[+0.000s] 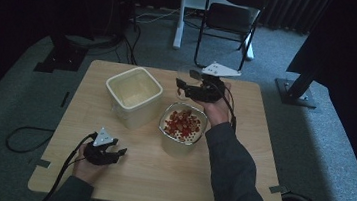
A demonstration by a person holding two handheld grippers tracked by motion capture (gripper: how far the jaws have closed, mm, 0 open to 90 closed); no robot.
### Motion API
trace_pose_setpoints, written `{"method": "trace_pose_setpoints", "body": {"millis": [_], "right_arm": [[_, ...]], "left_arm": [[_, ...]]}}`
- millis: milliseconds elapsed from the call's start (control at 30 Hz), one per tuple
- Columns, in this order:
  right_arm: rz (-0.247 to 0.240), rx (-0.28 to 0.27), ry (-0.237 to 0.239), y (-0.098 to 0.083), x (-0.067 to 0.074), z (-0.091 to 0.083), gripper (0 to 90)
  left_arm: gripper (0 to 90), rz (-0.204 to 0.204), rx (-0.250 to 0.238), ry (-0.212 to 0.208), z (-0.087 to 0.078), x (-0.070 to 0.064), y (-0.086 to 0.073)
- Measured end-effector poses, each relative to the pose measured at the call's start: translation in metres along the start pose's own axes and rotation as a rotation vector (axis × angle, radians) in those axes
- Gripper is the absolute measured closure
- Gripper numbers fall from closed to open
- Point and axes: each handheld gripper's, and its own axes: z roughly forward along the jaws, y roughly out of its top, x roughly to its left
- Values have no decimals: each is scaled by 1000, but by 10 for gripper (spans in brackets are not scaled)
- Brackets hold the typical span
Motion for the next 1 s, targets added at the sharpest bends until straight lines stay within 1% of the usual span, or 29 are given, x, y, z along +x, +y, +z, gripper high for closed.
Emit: {"method": "trace_pose_setpoints", "body": {"millis": [167, 267, 600, 733, 933, 1000], "right_arm": [[3, 8, 10, 1, 2, 7, 360], [-4, 18, 10, 1, 3, 12, 360], [10, 25, 24, 4, 6, 28, 361], [6, 29, 32, 7, 10, 34, 361], [-14, 43, 44, 14, 19, 43, 361], [-10, 39, 54, 16, 21, 45, 361]], "left_arm": [[456, 1, 0, -1, 0, 0, 0], [456, 4, -1, -1, 0, 0, 0], [456, 8, 1, -3, 0, 0, 0], [456, 9, 0, -3, -1, 0, 0], [456, 8, 0, -4, -1, -1, 0], [456, 9, 0, -4, -1, -1, 0]]}}
